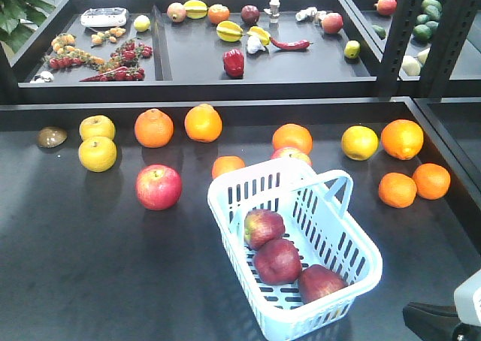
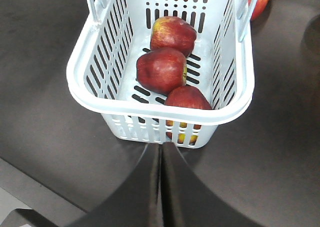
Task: Pick three apples into basket with both arms
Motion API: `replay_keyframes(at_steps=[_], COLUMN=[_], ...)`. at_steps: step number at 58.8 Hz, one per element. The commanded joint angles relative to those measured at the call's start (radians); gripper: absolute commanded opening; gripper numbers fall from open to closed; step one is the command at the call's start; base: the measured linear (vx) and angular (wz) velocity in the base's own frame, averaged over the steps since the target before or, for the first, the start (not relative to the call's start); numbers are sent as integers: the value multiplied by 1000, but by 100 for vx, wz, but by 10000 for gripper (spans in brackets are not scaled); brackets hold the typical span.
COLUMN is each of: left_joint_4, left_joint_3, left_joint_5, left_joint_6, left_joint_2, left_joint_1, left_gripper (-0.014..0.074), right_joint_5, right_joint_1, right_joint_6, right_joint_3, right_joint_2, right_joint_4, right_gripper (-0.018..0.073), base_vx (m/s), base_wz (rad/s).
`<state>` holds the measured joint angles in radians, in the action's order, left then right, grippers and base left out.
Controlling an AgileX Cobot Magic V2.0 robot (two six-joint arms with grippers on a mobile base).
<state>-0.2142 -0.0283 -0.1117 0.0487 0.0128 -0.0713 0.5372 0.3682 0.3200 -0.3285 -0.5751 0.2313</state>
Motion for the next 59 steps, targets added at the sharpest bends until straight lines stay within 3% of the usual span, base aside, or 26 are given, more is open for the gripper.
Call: replay_keyframes(at_steps=[1, 59], left_joint_4=[0, 0], left_joint_3=[24, 24], left_joint_5=[65, 65], left_joint_6=[-6, -6], left_joint_2=[14, 13], left_joint_1=[4, 4], left_gripper=[-6, -6], right_joint_5=[-49, -50], right_joint_1=[1, 1], right_joint_6=[3, 3], right_joint_3=[-26, -25], right_joint_2=[1, 1], right_joint_4=[7, 7], right_gripper=[-8, -8], base_vx=[0, 0], base_wz=[0, 0])
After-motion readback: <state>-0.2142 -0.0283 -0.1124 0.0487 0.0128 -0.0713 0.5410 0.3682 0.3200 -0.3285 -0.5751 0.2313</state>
